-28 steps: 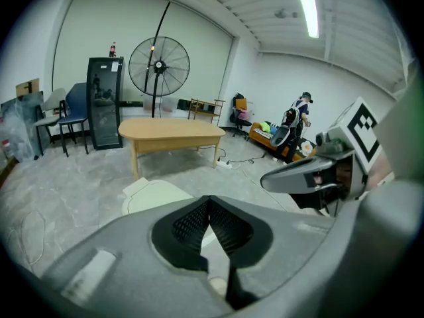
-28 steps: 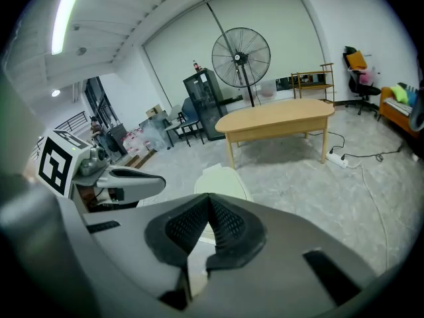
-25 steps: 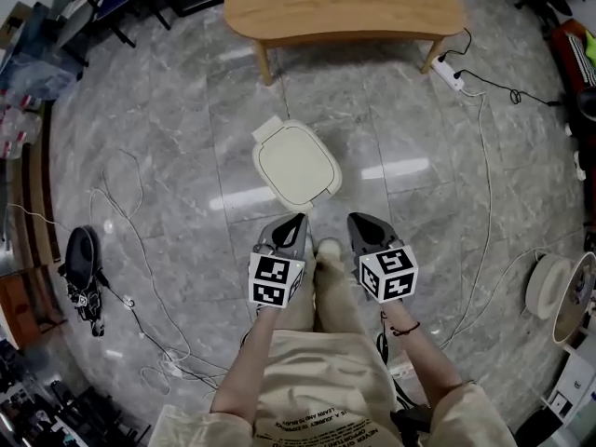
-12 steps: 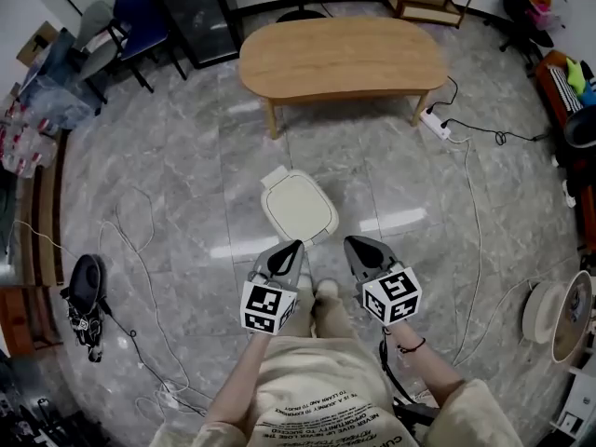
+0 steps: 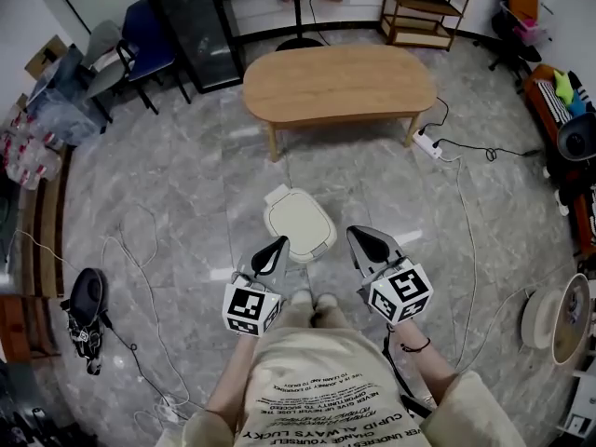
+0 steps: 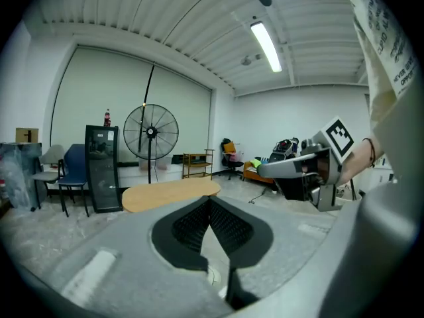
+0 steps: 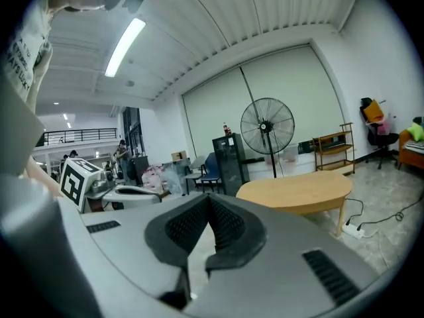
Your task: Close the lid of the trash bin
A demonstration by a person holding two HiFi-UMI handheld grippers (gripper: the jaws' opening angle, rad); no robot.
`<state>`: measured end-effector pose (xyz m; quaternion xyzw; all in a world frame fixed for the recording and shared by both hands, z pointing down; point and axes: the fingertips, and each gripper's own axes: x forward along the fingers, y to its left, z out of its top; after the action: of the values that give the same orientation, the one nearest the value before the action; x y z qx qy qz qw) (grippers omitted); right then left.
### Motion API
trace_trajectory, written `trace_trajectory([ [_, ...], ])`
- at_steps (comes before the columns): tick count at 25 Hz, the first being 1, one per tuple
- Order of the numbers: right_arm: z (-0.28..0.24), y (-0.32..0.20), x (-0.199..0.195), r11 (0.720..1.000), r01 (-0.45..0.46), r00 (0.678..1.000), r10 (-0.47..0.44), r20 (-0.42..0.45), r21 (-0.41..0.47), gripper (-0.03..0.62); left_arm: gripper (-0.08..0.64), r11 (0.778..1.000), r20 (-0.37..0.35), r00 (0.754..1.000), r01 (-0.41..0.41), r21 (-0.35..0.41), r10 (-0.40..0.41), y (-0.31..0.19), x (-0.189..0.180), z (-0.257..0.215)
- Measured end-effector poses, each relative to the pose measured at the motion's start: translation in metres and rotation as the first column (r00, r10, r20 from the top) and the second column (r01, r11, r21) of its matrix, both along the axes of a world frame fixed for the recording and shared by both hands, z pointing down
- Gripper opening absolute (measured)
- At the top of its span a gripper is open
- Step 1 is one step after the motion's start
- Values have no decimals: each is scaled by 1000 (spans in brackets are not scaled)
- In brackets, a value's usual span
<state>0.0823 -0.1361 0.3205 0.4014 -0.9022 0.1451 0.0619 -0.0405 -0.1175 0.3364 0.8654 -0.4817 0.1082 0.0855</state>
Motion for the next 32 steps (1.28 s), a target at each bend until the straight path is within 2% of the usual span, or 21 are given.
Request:
trace_trajectory([
  [4, -28, -1, 4, 999, -21, 998, 19, 55, 43, 5, 23, 999, -20, 1000, 12, 44, -11, -2, -9, -22],
  [8, -53, -1, 5, 993, -21, 999, 17, 38, 119, 5, 23, 996, -43, 999, 34, 87, -31, -5, -18, -45],
  [15, -91, -5, 7, 974, -47, 997, 33, 65, 222, 5, 23, 987, -51, 997, 59, 150, -52, -14, -30, -72],
  [23, -93, -11, 7, 971, -54, 998, 44, 51, 234, 5, 23, 980, -45, 996, 80, 184, -72, -15, -39, -82],
  [32, -79, -13, 8, 979, -80, 997, 74, 39, 190, 5, 23, 978, -50, 996, 81, 193, -73, -19, -43, -84],
])
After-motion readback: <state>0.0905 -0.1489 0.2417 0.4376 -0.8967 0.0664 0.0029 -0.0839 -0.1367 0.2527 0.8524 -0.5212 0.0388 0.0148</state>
